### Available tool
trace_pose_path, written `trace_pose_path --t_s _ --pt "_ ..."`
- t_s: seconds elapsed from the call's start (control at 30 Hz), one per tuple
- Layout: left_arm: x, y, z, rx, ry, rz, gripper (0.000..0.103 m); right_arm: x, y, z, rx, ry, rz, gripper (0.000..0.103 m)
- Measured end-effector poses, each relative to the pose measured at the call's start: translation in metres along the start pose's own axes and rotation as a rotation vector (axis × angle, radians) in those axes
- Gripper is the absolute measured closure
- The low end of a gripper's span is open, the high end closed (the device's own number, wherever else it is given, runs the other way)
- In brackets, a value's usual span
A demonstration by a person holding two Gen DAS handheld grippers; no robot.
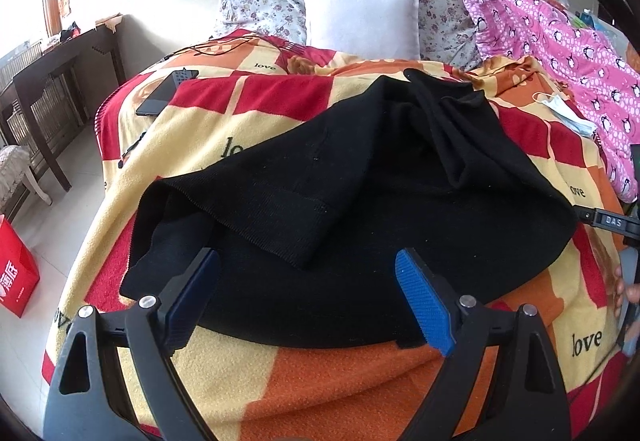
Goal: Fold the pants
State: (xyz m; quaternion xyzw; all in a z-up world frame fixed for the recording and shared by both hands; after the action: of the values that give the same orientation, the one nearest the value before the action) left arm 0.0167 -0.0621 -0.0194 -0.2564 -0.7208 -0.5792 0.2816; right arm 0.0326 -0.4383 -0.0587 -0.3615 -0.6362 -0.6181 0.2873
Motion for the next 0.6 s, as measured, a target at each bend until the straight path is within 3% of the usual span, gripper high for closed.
trace_pose_path --t_s 0.23,0.4,0.6 --pt "0.002 0.001 0.002 0.013 0.005 -0.009 0.013 0.052 0.010 0.079 0.105 0.096 -0.177 0.001" --pt "0.005 0.000 0.003 0.009 0.005 -0.018 0.013 0.058 0.013 0.129 0.223 0.104 -0.180 0.001" --pt "0.007 -0.002 0.004 0.016 0.003 -0.020 0.013 0.062 0.010 0.162 0.308 0.114 -0.185 0.001"
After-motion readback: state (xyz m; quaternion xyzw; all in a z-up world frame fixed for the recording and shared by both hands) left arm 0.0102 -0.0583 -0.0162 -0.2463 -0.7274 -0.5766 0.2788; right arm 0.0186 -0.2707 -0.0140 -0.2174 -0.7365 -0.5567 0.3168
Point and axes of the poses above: each gripper's, at about its wrist camera, not at the fingertips, and x roughly against the way its jaws point, z to its left, y to its top, the point moved 3 cm from there along -x, roughly the way its jaws point, and after that the axes turned 14 degrees about x, right-handed, at the moved point
